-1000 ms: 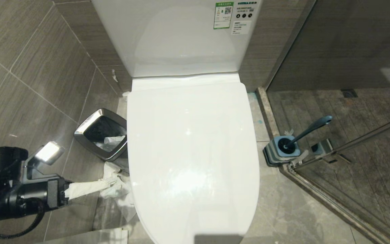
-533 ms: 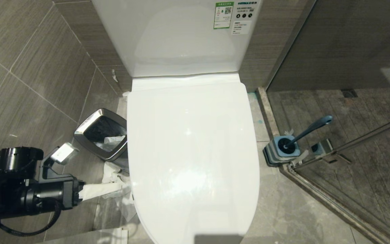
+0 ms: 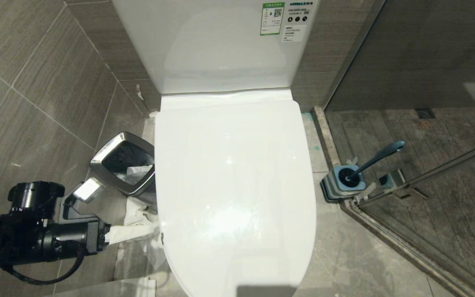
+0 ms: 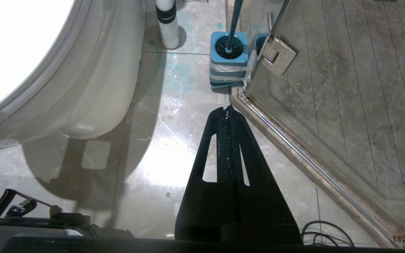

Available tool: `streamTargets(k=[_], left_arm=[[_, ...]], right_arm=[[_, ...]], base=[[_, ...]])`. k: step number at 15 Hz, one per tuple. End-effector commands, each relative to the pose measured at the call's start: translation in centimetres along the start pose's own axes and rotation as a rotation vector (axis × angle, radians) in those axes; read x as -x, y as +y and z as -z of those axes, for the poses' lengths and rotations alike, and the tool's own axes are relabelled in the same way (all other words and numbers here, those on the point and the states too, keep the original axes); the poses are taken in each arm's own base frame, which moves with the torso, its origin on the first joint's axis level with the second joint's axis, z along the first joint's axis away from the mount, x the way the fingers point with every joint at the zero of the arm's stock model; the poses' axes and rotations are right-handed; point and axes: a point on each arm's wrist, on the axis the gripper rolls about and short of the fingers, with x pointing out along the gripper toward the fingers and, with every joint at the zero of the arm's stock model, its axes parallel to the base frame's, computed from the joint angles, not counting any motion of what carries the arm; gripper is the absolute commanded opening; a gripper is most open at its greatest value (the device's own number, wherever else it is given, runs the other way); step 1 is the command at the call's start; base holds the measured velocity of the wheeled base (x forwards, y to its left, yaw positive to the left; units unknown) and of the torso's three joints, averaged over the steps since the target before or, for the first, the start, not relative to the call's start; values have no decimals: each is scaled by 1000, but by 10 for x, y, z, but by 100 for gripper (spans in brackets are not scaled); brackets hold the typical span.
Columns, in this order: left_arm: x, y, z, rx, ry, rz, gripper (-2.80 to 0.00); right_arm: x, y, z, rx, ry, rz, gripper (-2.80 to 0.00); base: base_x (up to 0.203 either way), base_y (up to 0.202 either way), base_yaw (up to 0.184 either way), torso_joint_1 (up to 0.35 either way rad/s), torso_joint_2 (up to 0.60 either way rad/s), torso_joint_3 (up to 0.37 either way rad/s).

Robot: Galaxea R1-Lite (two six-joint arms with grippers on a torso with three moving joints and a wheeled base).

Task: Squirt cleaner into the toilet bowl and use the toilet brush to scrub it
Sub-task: Use the left hand to lift the toilet lid slightly

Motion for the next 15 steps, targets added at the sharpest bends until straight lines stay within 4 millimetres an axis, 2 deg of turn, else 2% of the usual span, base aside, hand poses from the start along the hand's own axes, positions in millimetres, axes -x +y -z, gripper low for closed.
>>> streamTargets(k=[1,15], left_arm=[[-4,-2,1,-1,13,20,0],[-22,-5,5,-4,68,45,0]], right_arm=[[0,0,0,1,-1,-1,-280],[0,0,0,1,1,-1,-280]], base=[[0,0,0,0,0,0],[0,0,0,0,0,0]])
